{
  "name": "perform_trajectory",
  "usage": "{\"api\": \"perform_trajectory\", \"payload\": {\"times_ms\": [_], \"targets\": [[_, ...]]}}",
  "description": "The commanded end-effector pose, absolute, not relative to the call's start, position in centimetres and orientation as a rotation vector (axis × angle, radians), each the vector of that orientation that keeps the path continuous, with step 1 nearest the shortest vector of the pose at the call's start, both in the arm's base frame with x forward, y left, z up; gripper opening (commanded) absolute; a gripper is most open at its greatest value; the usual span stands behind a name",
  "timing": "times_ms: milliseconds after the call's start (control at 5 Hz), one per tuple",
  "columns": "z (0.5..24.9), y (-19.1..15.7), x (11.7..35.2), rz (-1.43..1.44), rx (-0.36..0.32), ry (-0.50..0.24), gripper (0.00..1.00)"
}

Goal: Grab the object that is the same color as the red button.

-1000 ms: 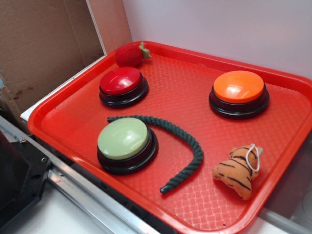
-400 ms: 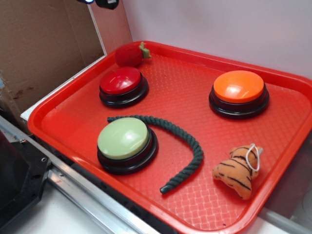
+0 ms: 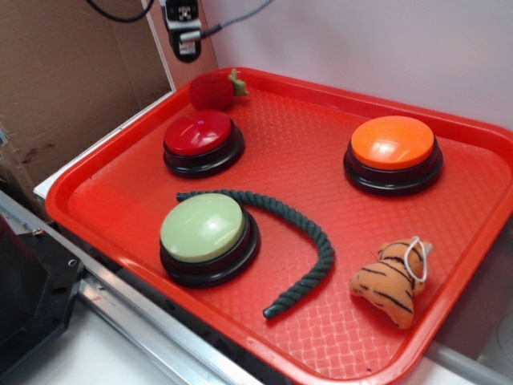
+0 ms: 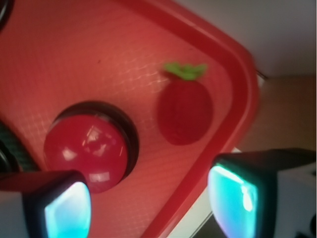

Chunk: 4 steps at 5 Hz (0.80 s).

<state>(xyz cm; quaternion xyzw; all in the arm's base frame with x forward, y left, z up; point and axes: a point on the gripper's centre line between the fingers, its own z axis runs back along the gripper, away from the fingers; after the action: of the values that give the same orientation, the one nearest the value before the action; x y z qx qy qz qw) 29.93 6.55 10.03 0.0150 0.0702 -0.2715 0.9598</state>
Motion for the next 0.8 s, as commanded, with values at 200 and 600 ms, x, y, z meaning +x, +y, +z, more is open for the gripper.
{"api": "perform_trajectory", "payload": {"times_ms": [200, 600], "targets": [[7.6, 8.2, 31.9, -0.384, -0.002, 0.105, 1.00], [6.6, 8.5, 32.8, -0.358, -0.008, 0.125, 1.00]]}}
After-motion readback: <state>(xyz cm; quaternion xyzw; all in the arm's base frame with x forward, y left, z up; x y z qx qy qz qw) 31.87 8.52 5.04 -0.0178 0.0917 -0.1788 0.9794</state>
